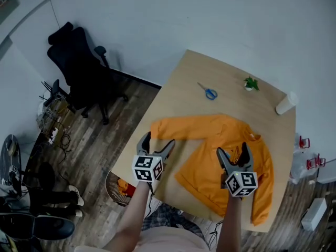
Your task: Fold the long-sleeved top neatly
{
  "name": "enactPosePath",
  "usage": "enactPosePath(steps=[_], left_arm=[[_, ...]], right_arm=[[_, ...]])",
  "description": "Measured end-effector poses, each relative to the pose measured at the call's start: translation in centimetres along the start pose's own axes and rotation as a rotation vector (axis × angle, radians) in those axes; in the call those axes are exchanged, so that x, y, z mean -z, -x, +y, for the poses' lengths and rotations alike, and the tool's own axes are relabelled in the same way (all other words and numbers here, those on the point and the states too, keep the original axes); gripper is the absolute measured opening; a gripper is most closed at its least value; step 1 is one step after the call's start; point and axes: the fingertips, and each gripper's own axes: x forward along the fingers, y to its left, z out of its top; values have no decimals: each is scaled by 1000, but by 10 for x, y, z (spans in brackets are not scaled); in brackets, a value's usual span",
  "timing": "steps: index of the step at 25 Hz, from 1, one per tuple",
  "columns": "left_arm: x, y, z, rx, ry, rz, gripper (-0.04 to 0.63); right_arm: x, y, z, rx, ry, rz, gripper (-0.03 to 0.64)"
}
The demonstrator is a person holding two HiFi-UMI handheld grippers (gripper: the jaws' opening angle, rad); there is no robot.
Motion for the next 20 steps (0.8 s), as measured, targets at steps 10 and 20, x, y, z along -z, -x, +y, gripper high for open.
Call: enactPosePath(steps=[10, 20], left_arm=[[40, -53, 67, -163, 51, 146, 442], [93, -71, 114, -304, 111, 312, 349]], right_arm=[[21, -108, 42, -150, 23, 79, 487], [55, -151, 72, -228, 24, 163, 483]])
